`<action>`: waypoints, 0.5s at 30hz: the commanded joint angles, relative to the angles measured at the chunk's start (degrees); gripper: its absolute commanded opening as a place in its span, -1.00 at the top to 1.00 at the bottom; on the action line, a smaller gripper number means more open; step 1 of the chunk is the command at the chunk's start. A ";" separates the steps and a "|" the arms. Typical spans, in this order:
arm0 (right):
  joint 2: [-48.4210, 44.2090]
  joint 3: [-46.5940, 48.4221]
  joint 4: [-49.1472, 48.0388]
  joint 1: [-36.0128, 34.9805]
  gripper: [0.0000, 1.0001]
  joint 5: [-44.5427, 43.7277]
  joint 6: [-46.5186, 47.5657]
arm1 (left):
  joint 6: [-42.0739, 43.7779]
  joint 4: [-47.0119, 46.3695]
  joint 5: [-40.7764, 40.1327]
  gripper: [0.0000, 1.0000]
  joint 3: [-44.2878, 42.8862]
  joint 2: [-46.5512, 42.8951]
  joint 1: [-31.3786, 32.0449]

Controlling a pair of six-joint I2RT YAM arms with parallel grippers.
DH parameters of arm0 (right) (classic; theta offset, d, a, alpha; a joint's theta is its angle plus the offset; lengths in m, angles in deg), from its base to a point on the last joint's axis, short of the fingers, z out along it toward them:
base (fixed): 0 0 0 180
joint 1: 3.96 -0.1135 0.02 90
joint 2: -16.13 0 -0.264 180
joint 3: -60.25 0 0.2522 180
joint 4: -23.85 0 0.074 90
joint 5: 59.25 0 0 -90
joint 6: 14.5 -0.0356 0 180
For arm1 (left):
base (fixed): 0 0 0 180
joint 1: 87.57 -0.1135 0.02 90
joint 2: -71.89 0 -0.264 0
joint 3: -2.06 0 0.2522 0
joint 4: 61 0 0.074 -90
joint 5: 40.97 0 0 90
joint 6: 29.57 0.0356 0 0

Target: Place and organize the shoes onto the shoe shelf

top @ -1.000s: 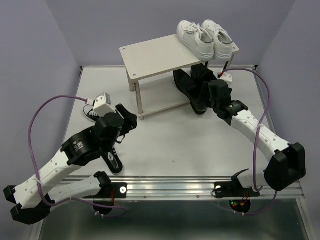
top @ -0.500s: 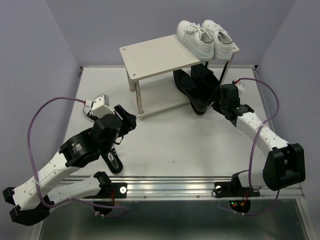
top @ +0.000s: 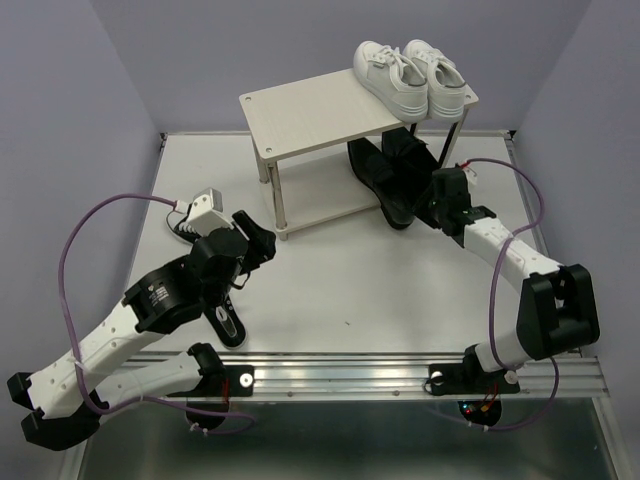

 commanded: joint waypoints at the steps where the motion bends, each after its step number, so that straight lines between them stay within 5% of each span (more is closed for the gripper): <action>1: -1.15 2.13 -2.71 0.42 0.43 0.06 -1.49 | 0.00 -1.49 -1.23 -0.29 -0.19 0.29 -0.43; 7: -2.12 4.50 -2.10 0.42 0.98 -0.99 -2.20 | 0.43 -1.58 -0.97 -0.29 -0.36 0.73 -0.34; 15: -2.38 8.72 -1.04 0.42 0.99 -1.60 -7.82 | 0.52 -0.79 -1.40 -0.29 -0.89 0.56 -0.34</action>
